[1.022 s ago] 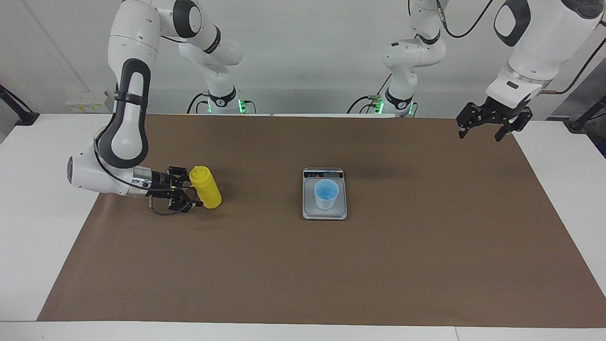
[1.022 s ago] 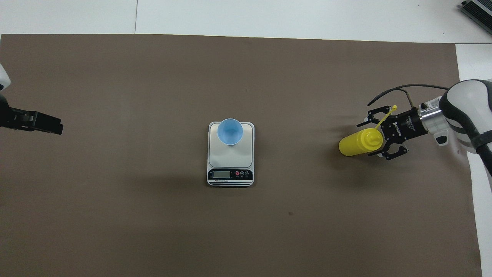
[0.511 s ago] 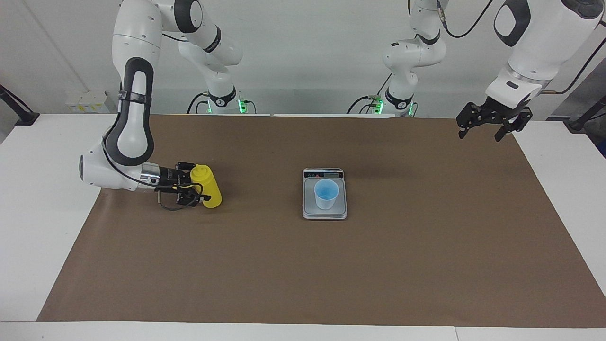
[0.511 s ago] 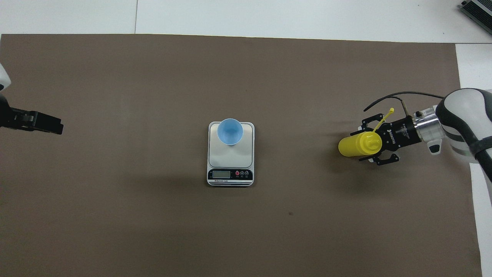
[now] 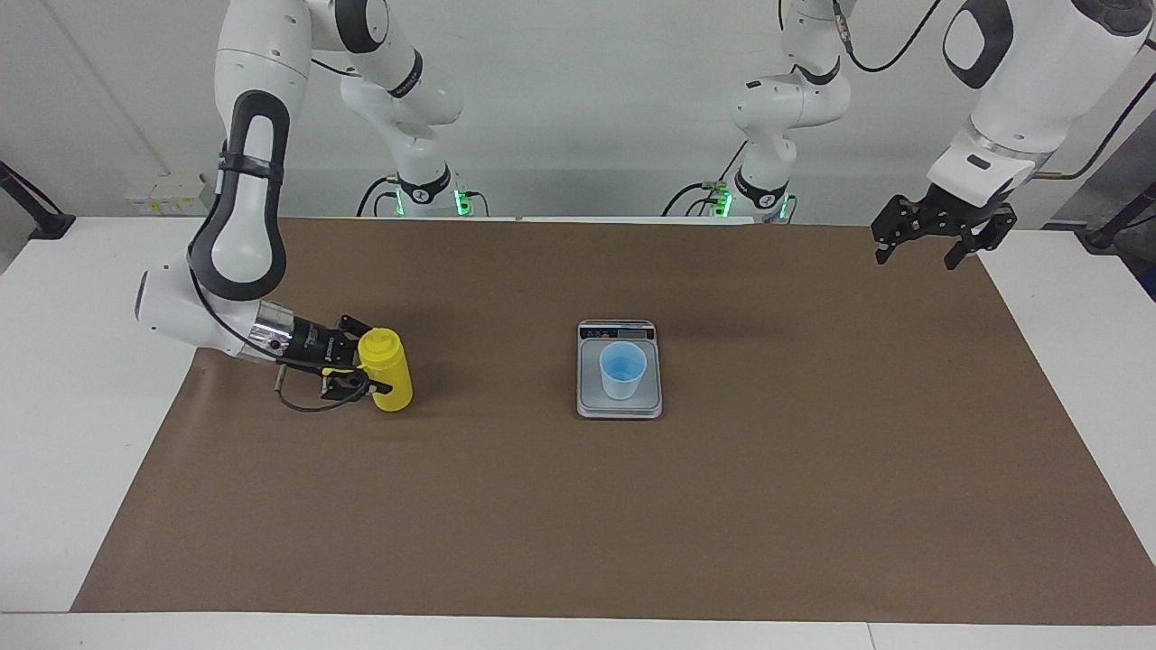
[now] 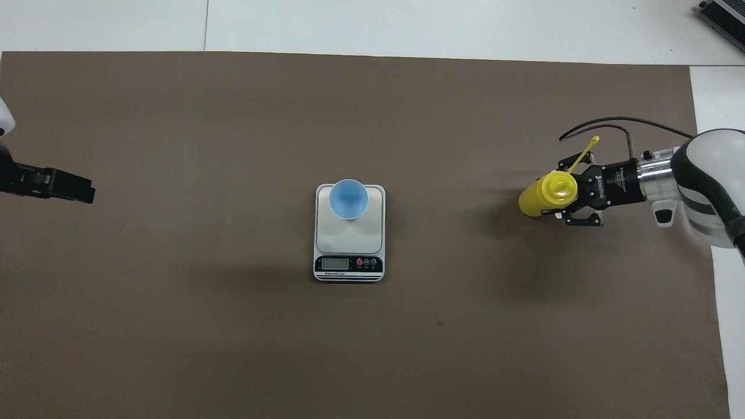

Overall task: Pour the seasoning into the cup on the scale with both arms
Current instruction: 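Lift the yellow bottle with the right gripper toward the cup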

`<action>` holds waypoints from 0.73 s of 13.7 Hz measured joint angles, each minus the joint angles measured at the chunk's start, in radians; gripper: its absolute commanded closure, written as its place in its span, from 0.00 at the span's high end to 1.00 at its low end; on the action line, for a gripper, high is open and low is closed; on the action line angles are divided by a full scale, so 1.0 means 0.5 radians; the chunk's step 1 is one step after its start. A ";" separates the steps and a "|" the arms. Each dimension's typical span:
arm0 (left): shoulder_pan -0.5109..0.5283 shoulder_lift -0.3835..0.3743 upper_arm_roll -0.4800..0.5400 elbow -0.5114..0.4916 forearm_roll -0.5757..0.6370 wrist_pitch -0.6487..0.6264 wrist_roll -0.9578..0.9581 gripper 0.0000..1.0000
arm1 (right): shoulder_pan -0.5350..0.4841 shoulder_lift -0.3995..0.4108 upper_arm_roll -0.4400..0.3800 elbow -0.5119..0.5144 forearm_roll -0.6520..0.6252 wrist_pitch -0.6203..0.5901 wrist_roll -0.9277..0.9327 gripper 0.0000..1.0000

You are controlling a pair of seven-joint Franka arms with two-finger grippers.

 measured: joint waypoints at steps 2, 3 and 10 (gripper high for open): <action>0.000 0.000 0.000 0.000 0.000 0.000 0.000 1.00 | 0.164 -0.057 0.001 0.010 -0.040 0.176 0.169 0.00; 0.000 0.000 0.000 0.000 0.000 0.000 0.000 1.00 | 0.231 -0.071 0.004 0.031 -0.129 0.240 0.251 0.00; 0.000 0.000 -0.001 0.000 0.000 0.000 0.000 1.00 | 0.588 -0.025 0.013 0.323 -0.823 0.352 0.906 0.00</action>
